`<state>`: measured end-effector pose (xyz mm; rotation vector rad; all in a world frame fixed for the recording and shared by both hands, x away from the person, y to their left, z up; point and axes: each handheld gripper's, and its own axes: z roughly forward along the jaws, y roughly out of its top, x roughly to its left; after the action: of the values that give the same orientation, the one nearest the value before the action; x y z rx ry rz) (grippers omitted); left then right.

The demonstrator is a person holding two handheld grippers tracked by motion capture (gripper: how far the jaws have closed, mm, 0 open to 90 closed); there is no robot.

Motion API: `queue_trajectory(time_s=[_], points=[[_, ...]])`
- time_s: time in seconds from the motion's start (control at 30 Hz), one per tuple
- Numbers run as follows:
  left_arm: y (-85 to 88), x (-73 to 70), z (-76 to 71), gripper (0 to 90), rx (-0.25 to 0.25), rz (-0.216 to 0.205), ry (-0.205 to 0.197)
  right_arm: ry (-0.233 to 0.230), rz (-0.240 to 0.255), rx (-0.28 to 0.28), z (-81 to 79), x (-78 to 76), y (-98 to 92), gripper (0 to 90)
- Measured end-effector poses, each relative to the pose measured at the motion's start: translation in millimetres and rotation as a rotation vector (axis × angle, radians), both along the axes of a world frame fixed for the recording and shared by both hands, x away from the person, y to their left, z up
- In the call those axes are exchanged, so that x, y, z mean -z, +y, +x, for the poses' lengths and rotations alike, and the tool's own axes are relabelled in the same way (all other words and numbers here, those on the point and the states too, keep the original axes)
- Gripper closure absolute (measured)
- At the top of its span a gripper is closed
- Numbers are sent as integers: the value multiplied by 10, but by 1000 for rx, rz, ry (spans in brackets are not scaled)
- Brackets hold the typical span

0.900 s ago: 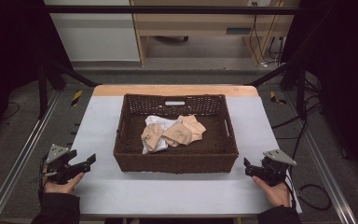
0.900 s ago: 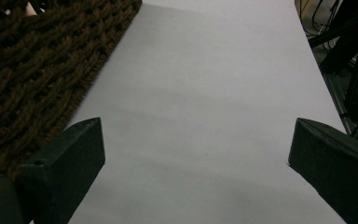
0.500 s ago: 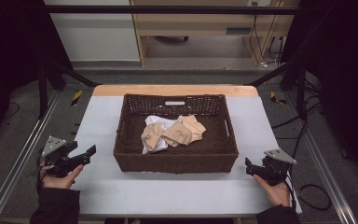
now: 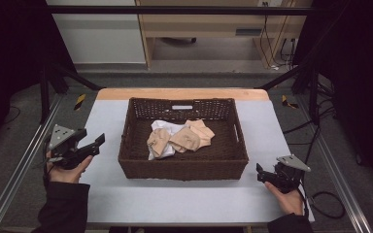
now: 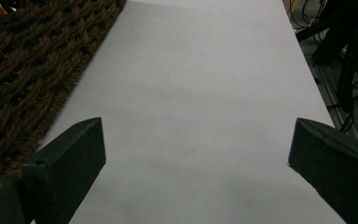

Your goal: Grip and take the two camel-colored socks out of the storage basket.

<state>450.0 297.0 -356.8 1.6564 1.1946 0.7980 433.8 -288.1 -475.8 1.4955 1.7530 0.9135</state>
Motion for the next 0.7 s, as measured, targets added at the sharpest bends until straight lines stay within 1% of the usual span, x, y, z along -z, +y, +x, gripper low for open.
queue_trajectory(time_s=[0.03, 0.07, 0.1, 0.17, 0.23, 0.3, 0.37, 0.47, 0.53, 0.63, 0.67, 0.7], points=[[-86, -43, 36, 343, 10, 20, -13, 0, 2, 1, -1, -2, -1, 42], [-86, -43, 36, 358, 10, 20, -13, -1, 2, 1, -2, -3, -2, 42], [-160, -80, 76, 370, 20, 25, -17, -4, -1, 1, -3, -4, -6, 42], [-227, -111, 117, 407, 44, 12, -15, -7, 0, 1, -6, -6, -8, 42], [-305, -145, 152, 423, 62, 24, -11, -6, 1, 0, -6, -6, -4, 42], [-385, -187, 185, 426, 81, 34, -9, -7, 0, -2, -5, -5, 1, 42], [-462, -235, 216, 426, 93, 46, -16, -5, -3, -3, -4, -3, 3, 42], [-576, -295, 282, 414, 112, 48, -25, -5, -4, -3, -3, -2, 2, 42], [-655, -320, 330, 408, 120, 44, -14, -3, 1, -1, -1, -3, 3, 43], [-784, -321, 411, 400, 142, 57, -3, -1, 1, 1, 1, -4, 3, 42], [-784, -321, 411, 395, 142, 57, -3, -2, -1, -1, 3, -2, 2, 42], [-869, -310, 475, 394, 158, 73, 19, -1, -2, -2, 4, -2, 3, 43]])
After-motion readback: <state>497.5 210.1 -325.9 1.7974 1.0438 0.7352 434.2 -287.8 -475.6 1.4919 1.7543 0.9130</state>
